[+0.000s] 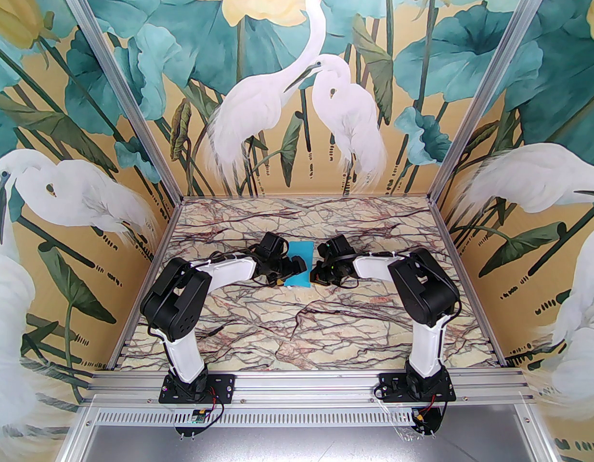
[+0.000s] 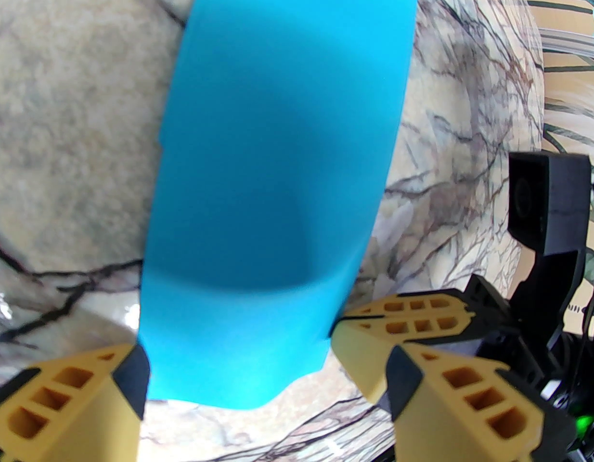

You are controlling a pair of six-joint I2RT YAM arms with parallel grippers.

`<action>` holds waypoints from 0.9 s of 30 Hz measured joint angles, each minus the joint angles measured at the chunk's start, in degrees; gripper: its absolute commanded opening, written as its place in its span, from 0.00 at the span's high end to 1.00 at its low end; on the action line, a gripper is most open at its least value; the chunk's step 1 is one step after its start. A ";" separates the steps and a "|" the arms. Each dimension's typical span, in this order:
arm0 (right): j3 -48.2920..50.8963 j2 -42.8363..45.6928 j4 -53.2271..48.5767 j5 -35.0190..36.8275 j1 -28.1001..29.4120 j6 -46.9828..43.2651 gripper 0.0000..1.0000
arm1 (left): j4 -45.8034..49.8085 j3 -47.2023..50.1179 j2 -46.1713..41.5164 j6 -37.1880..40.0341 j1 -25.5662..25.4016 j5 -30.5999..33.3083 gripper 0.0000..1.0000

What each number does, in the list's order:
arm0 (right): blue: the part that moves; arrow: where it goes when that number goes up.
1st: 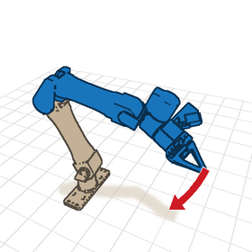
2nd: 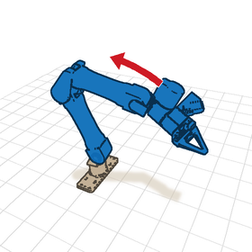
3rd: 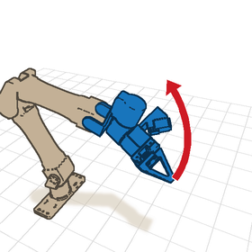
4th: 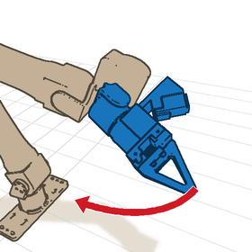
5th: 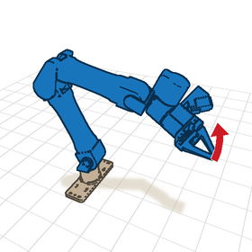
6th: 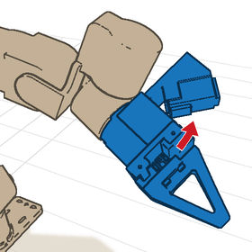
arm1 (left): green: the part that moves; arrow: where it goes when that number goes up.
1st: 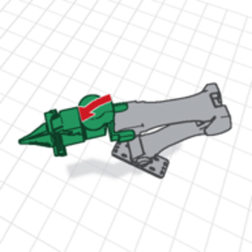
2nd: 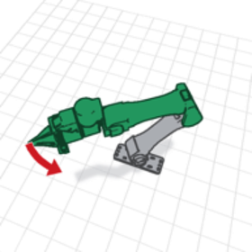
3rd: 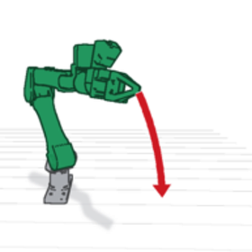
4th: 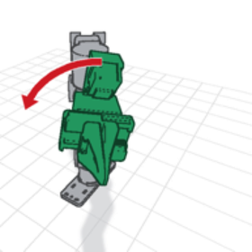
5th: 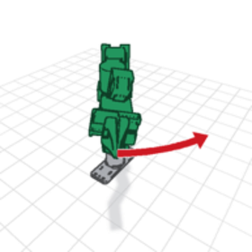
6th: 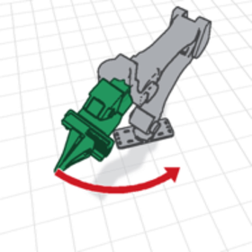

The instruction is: Fold a paper plane with a square sheet of paper (fold left side to right side)

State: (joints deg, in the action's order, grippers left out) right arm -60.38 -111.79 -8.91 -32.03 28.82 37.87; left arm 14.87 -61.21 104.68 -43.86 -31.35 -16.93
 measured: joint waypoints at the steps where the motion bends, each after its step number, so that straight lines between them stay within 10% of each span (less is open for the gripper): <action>1: 0.02 0.00 0.00 0.00 0.00 0.00 1.00 | 0.02 0.00 0.00 0.11 0.00 0.02 0.14; 27: 0.04 0.00 0.11 -0.17 0.00 0.02 1.00 | 2.29 -0.04 -0.68 6.47 -3.78 5.11 0.15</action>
State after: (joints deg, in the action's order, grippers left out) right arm -60.34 -111.79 -8.80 -32.21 28.82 37.89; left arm 17.17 -61.25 104.01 -37.39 -35.14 -11.81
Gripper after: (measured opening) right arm 0.034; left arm 0.856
